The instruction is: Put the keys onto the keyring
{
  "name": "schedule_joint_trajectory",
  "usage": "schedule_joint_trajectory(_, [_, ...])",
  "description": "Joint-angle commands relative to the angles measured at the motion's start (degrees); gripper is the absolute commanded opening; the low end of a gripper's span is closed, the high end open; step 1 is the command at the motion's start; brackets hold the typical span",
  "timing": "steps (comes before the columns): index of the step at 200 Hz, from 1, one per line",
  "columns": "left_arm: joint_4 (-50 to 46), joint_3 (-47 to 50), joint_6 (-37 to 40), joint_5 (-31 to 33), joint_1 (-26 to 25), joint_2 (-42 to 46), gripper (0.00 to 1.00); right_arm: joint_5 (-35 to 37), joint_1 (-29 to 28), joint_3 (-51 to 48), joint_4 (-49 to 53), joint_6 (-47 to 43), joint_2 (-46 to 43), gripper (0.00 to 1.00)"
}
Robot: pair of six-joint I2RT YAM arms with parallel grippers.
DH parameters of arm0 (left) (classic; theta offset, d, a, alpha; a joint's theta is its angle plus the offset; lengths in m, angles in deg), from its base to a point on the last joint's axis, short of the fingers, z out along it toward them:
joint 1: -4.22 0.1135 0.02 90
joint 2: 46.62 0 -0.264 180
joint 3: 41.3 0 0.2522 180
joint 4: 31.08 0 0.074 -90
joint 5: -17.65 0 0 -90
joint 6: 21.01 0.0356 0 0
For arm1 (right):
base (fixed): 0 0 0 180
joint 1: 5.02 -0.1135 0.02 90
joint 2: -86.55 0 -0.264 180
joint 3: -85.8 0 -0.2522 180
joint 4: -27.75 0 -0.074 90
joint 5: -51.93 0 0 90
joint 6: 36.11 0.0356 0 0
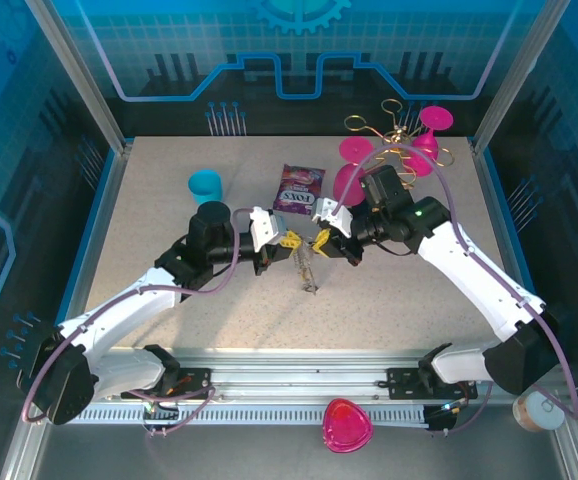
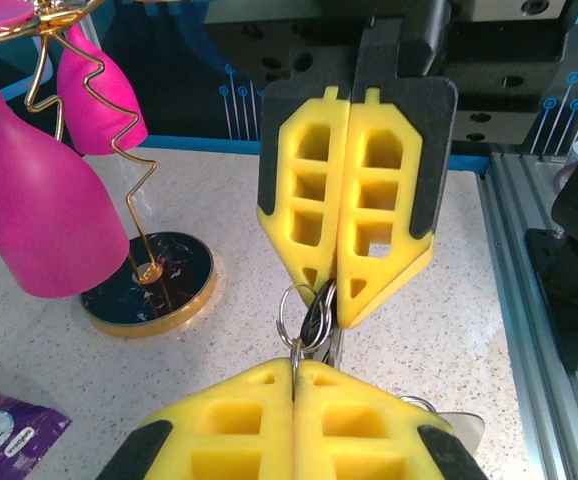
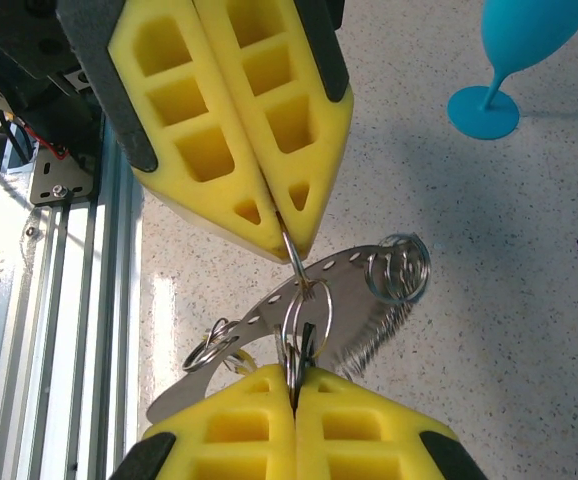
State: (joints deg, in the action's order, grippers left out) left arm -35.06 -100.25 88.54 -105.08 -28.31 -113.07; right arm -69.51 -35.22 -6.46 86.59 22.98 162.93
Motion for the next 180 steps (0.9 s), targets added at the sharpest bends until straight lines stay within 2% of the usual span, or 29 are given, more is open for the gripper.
schedule_joint_trajectory(1, [-1.3, 0.2, 2.2, 1.1, -0.4, 1.4, 0.0, 0.5, 0.6, 1.6, 1.6, 0.0, -1.2, 0.0])
schedule_joint_trajectory(15, [-2.1, 0.2, 2.2, 1.3, -0.4, 1.1, 0.0, 0.5, 0.4, 2.2, 1.3, 0.2, -1.1, 0.0])
schedule_joint_trajectory(44, [-2.3, 0.8, 2.0, 2.2, -0.3, 1.5, 0.34, 1.2, 0.0, 3.3, 1.7, 0.2, -0.5, 0.0])
schedule_joint_trajectory(71, [-2.1, 2.3, 0.8, 4.4, -0.3, 3.3, 0.57, 2.8, -0.8, 4.0, 2.3, -0.6, 0.3, 0.0])
schedule_joint_trajectory(88, [1.2, 5.1, -1.8, 8.8, -0.2, 6.2, 0.74, 4.1, -1.9, 4.4, 2.0, -1.0, 1.1, 0.0])
schedule_joint_trajectory(100, [4.8, 7.8, -4.5, 15.5, -0.2, 8.9, 0.84, 4.2, -3.2, 5.1, 1.3, -0.3, 2.2, 0.0])
schedule_joint_trajectory(116, [8.5, 10.8, -9.3, 27.6, -0.2, 13.0, 0.99, 4.1, -6.3, 6.5, -0.5, 1.2, 3.6, 0.0])
schedule_joint_trajectory(138, [8.3, 12.7, -14.4, 44.9, -0.1, 19.3, 0.99, 2.5, -10.7, 7.8, -5.1, 5.6, 5.0, 0.0])
schedule_joint_trajectory(157, [4.2, 12.5, -18.2, 58.3, 0.1, 23.3, 0.99, 0.8, -14.5, 7.1, -12.3, 12.1, 5.7, 0.0])
schedule_joint_trajectory(180, [-1.0, 12.5, -22.5, 67.2, 1.1, 25.7, 0.99, 0.9, -18.1, 4.5, -22.1, 19.3, 7.5, 0.0])
